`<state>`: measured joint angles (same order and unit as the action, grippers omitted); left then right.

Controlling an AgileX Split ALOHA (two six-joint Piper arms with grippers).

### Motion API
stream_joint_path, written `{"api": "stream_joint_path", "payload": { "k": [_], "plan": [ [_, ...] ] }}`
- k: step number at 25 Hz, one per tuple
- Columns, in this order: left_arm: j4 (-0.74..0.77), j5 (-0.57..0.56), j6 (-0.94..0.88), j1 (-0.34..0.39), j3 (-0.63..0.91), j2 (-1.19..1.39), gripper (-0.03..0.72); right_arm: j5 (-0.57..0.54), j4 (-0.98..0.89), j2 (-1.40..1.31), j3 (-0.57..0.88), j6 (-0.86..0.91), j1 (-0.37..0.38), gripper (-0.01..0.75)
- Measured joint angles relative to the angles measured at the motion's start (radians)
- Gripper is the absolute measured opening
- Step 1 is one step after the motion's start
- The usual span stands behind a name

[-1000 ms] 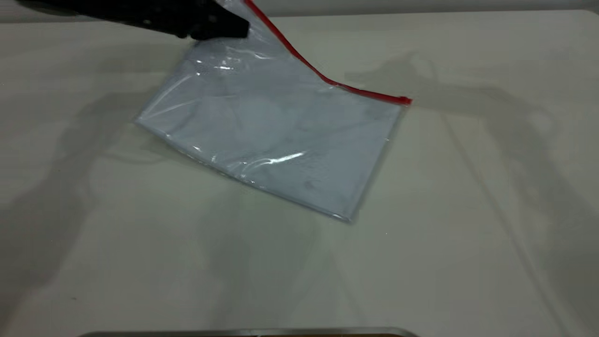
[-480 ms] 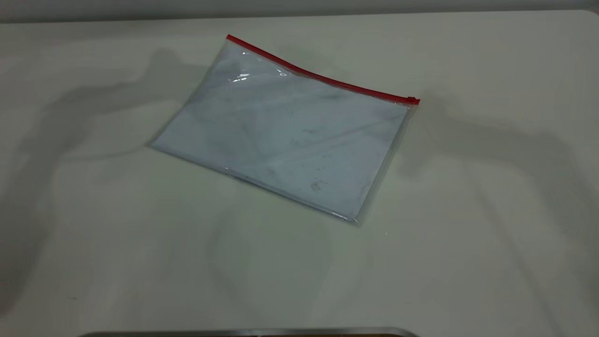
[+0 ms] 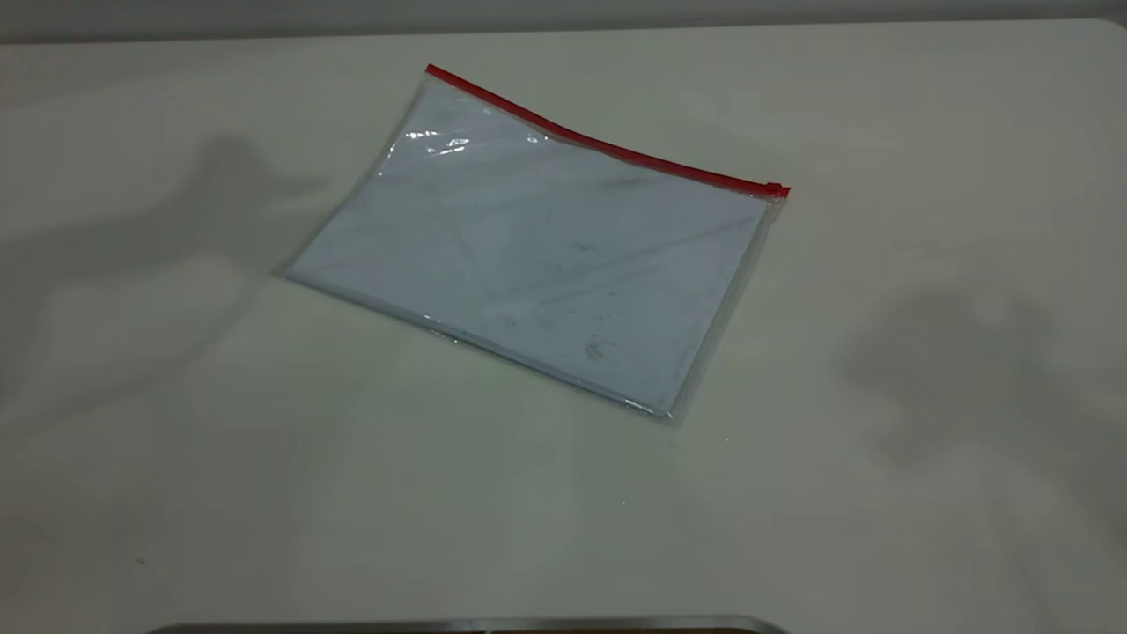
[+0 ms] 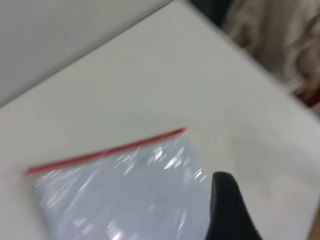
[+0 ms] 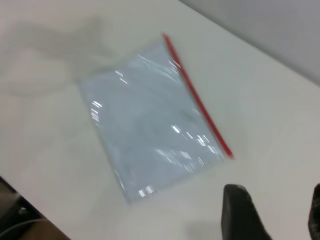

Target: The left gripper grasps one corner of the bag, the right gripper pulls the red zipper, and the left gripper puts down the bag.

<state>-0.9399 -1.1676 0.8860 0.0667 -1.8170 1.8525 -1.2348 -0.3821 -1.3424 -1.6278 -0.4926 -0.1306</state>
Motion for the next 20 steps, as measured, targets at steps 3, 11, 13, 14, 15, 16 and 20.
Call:
{"api": "stream_joint_path", "payload": {
  "k": [3, 11, 13, 14, 15, 16, 20],
  "plan": [
    [0.168, 0.000, -0.123, 0.000, 0.000, -0.145, 0.488, 0.000, 0.101, 0.121, 0.130, 0.077, 0.000, 0.372],
    [0.586, 0.000, -0.426, 0.000, 0.071, -0.481, 0.483, 0.000, 0.233, 0.465, 0.607, 0.209, 0.000, 0.372],
    [0.658, 0.000, -0.480, 0.000, 0.128, -0.556, 0.483, 0.000, 0.236, 0.541, 0.726, 0.238, 0.000, 0.372],
    [0.689, 0.000, -0.498, 0.000, 0.166, -0.598, 0.483, 0.000, 0.236, 0.582, 0.772, 0.252, 0.000, 0.372],
    [0.710, 0.000, -0.516, 0.000, 0.208, -0.639, 0.483, 0.000, 0.237, 0.622, 0.825, 0.265, 0.000, 0.372],
    [0.728, 0.000, -0.533, 0.000, 0.254, -0.673, 0.483, 0.002, 0.237, 0.656, 0.874, 0.273, 0.000, 0.371],
    [0.756, 0.000, -0.583, 0.000, 0.455, -0.817, 0.483, 0.053, 0.239, 0.805, 1.040, 0.290, 0.000, 0.371]
  ]
}}
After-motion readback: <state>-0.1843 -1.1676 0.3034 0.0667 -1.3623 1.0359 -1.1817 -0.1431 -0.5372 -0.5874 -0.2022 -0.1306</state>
